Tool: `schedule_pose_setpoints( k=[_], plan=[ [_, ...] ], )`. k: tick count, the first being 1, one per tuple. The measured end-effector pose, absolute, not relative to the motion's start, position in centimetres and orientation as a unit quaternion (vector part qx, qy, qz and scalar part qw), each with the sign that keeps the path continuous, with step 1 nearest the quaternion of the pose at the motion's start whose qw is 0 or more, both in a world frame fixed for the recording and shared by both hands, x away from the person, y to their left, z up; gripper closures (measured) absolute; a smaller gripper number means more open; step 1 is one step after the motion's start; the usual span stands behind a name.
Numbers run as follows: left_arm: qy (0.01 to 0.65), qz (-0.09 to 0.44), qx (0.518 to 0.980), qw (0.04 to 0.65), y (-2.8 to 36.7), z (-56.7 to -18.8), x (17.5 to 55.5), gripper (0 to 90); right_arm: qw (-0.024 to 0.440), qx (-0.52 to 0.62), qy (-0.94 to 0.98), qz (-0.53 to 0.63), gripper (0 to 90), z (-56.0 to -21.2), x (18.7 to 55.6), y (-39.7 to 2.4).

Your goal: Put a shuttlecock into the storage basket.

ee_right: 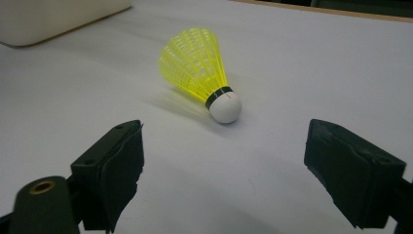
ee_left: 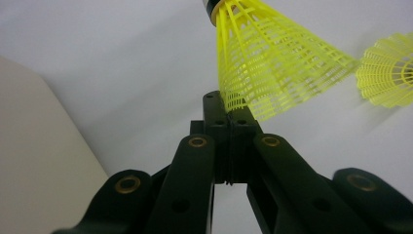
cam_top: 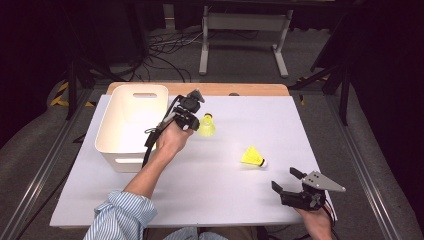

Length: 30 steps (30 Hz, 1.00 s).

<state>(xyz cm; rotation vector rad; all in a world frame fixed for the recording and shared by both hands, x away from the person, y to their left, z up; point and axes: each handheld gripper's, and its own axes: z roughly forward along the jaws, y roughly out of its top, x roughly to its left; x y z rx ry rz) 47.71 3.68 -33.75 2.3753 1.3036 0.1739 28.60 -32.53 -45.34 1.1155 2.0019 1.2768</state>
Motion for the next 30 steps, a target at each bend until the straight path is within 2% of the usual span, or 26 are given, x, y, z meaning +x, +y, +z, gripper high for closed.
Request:
schedule_pose_setpoints(
  k=[30],
  plan=[
    [0.464,0.055,0.856,0.221,5.3,-32.0,47.6,90.0,0.257,0.413,0.737,0.468,14.9,-45.4,28.6,-32.6]
  ],
)
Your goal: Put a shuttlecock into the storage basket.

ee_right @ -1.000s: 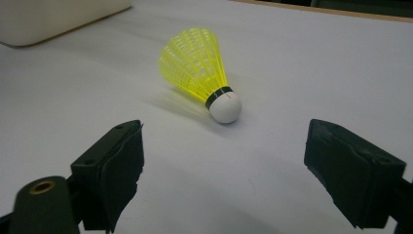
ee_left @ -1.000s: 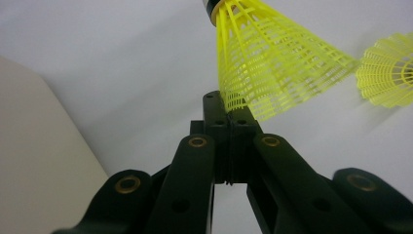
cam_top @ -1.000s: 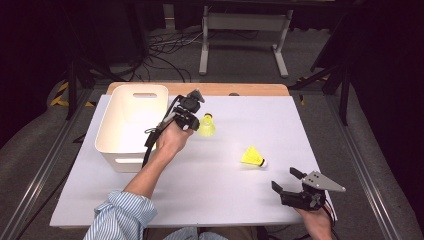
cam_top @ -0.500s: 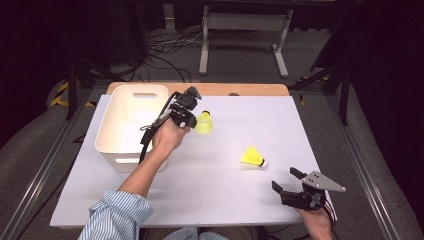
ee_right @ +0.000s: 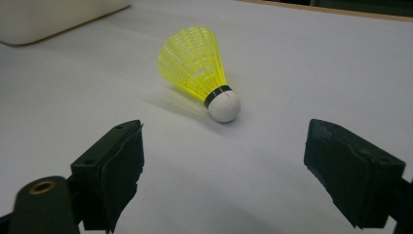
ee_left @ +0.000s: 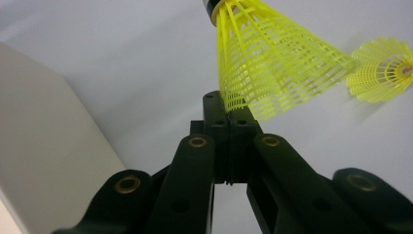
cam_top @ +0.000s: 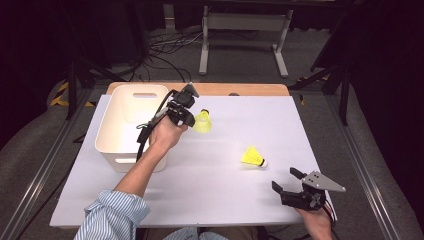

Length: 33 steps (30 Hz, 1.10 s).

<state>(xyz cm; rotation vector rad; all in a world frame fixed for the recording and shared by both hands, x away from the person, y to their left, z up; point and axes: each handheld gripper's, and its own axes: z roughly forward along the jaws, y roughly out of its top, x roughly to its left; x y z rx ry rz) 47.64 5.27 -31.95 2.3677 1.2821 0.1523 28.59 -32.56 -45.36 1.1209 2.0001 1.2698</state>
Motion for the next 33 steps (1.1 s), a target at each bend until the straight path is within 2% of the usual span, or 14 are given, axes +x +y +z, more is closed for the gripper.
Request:
schedule_pose_setpoints(
  k=[33],
  plan=[
    [0.467,0.052,0.851,0.236,7.6,-29.9,47.3,90.0,0.259,0.413,0.739,0.464,14.9,-45.5,28.9,-32.5]
  ],
)
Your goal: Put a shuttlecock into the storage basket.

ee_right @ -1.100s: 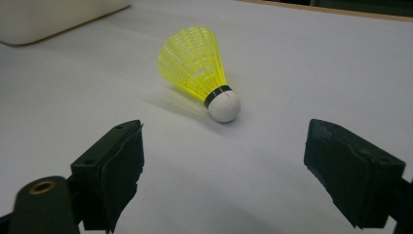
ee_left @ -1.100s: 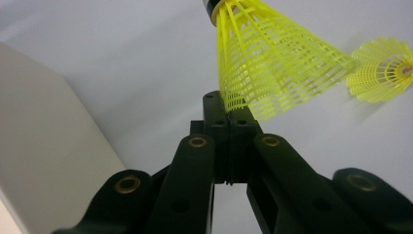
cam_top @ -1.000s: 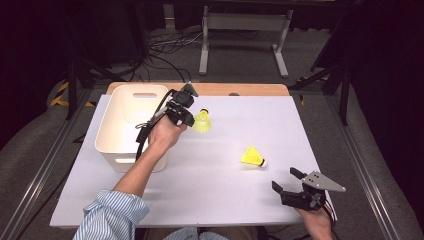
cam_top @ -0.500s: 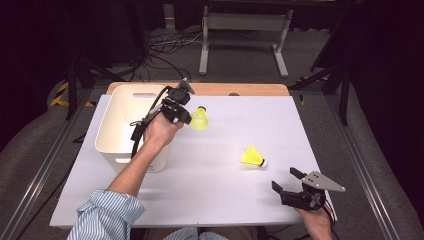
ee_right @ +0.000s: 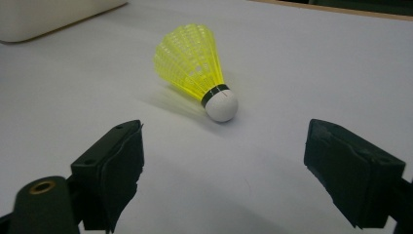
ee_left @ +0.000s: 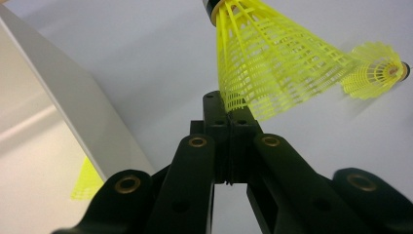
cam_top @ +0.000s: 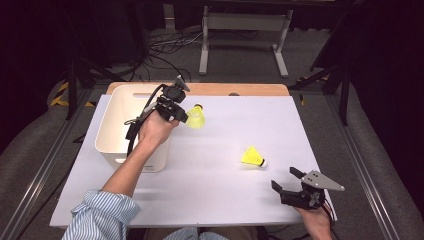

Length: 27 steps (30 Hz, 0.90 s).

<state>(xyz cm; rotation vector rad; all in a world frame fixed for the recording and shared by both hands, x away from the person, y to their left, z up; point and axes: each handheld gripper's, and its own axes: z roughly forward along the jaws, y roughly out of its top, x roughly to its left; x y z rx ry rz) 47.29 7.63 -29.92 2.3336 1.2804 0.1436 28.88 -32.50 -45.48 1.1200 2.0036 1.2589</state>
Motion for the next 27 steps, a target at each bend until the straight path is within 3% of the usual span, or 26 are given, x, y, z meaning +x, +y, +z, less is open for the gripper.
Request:
schedule_pose_setpoints(
  k=[27],
  plan=[
    [0.472,0.054,0.844,0.25,9.8,-28.8,46.7,90.0,0.259,0.418,0.737,0.463,14.9,-45.5,28.8,-32.6]
  ],
)
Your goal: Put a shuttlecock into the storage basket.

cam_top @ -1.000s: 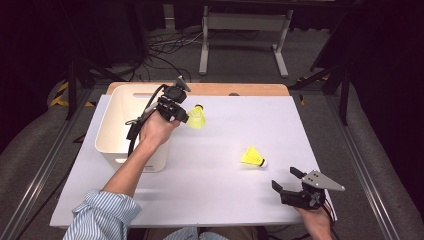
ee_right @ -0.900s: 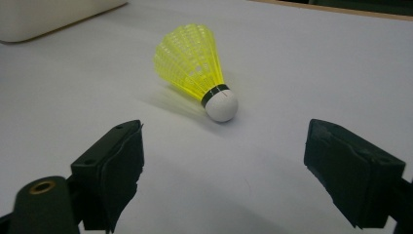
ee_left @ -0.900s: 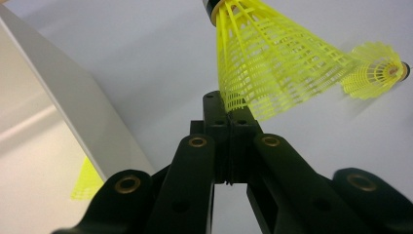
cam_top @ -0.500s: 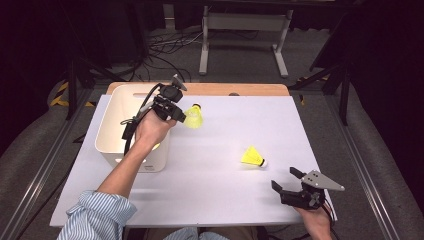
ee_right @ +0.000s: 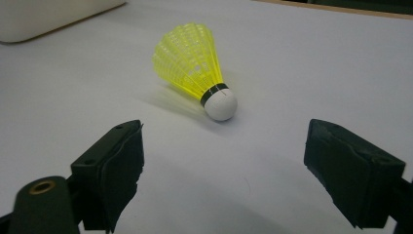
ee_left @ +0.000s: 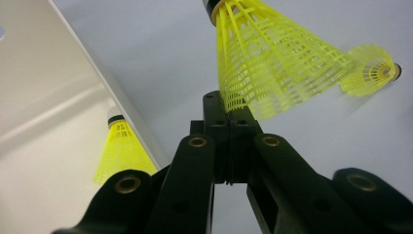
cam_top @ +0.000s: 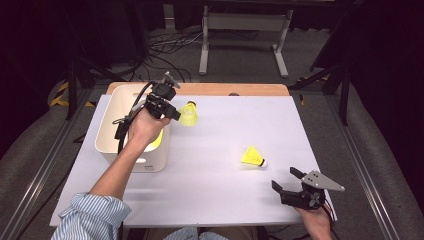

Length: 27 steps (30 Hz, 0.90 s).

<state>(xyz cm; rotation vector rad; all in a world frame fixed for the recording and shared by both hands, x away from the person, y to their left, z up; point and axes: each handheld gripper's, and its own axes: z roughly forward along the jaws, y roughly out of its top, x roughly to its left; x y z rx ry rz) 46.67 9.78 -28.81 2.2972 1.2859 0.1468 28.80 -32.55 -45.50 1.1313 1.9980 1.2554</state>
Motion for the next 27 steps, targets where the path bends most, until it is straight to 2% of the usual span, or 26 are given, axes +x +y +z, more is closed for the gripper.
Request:
schedule_pose_setpoints(
  k=[27],
  plan=[
    [0.476,0.071,0.837,0.26,11.2,-27.7,46.3,90.0,0.259,0.415,0.739,0.464,15.0,-45.5,28.8,-32.5]
  ],
)
